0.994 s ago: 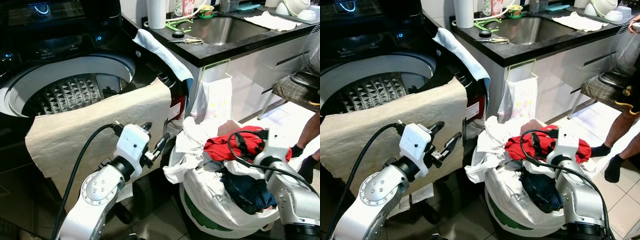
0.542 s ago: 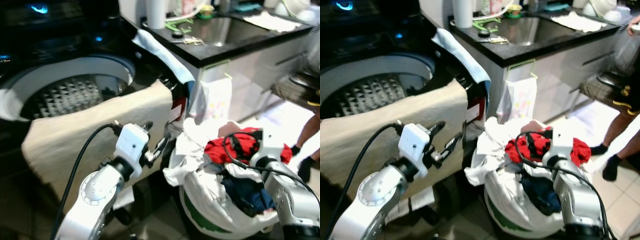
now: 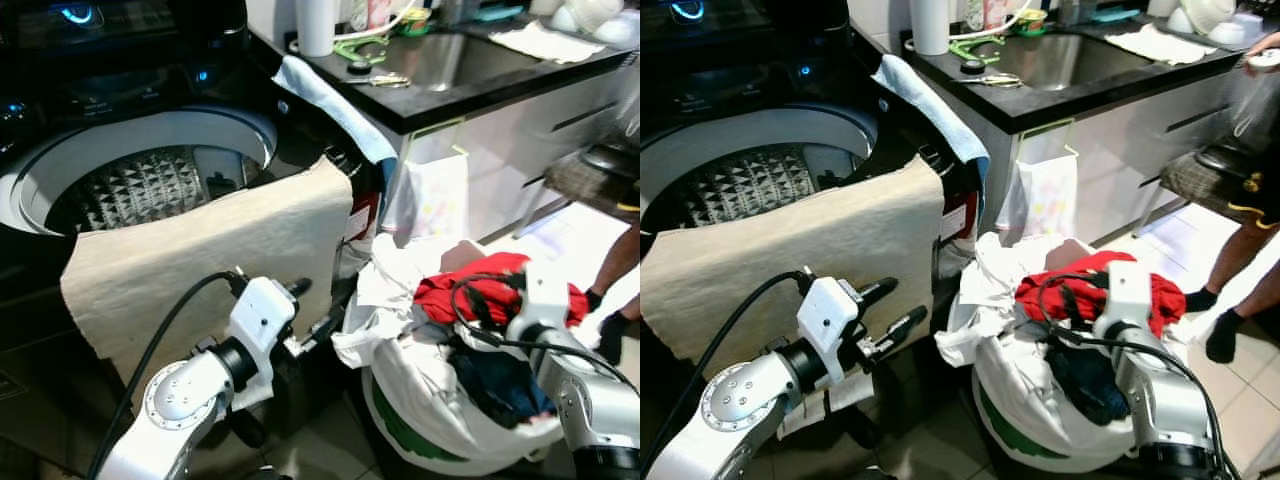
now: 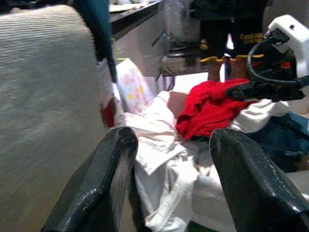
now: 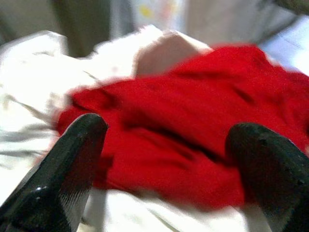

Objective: Clothes washing

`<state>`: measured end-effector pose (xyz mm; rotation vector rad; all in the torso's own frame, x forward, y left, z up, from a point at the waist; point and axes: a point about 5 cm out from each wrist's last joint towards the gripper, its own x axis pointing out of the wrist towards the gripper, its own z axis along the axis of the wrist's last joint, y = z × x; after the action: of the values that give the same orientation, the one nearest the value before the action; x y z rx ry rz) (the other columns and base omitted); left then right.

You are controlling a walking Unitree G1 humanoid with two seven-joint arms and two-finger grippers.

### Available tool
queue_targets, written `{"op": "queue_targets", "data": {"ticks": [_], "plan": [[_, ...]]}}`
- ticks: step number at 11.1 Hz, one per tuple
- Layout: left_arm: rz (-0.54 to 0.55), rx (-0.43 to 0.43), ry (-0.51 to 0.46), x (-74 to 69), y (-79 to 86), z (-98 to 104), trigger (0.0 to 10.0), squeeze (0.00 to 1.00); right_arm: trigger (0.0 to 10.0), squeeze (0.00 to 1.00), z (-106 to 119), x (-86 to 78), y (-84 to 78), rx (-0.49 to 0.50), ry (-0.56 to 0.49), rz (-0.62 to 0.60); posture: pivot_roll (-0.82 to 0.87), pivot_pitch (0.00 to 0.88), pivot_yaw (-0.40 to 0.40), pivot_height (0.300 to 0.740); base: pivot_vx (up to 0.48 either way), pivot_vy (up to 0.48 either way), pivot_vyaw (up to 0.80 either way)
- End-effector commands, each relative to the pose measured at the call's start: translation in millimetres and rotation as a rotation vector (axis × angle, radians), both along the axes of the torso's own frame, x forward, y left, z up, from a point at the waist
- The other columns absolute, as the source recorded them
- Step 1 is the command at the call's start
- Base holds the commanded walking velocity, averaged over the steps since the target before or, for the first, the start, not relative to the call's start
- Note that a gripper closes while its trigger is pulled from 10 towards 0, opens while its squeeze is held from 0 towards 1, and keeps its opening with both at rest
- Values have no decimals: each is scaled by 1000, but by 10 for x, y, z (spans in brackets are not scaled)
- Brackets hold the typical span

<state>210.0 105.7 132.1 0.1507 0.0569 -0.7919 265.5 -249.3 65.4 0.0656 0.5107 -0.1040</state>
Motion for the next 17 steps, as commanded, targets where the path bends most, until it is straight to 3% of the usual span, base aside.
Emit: {"op": "queue_targets", "data": {"ticks": [1,3,4,5,6,8,9,10,11,14,15,16,17], "plan": [[-29,-6,-11,-9,-23,47,10000,0,10000,1000,52,52,-49,-4,-13,-23,-22,0,11,719,0,0,0],[-49,-14,-3,-19,-36,61,10000,0,10000,1000,52,81,-154,-12,43,-60,-18,0,10,719,0,0,0],[-39,-19,-9,-12,-31,73,10000,0,10000,761,79,140,-229,-4,22,-97,-19,0,14,719,0,0,0],[-32,-18,-15,4,-28,83,10000,0,10000,0,137,230,-272,25,-23,-128,-19,0,18,719,0,0,0],[-30,-25,-16,21,-27,90,10000,0,10000,0,213,320,-284,22,-63,-122,-20,0,20,719,0,0,0],[-28,-27,-14,31,-27,101,10000,0,10000,0,216,473,-247,13,-48,-64,-14,0,21,719,0,0,0],[-27,-21,-14,27,-21,104,10000,0,10000,0,162,524,-173,-12,-6,12,-9,0,18,719,0,0,0],[-40,-14,-5,2,-10,110,10000,0,10000,0,94,548,-9,33,59,120,1,0,8,719,0,0,0],[-51,-17,4,-19,-7,112,10000,0,10000,0,73,530,31,42,82,149,2,0,5,719,0,0,0],[-91,-11,34,-76,-13,88,10000,0,10000,0,-54,430,-79,25,164,99,-6,0,15,719,0,0,0],[-99,-8,33,-72,-27,90,10000,0,4627,0,-81,393,-124,27,177,80,-9,0,20,719,0,0,0],[-103,-9,34,-71,-31,95,10000,0,0,0,-83,386,-124,37,181,77,-10,0,22,719,0,0,0],[-107,-9,37,-72,-31,96,10000,0,0,0,-91,383,-115,40,187,78,-9,0,24,719,0,0,0]]}}
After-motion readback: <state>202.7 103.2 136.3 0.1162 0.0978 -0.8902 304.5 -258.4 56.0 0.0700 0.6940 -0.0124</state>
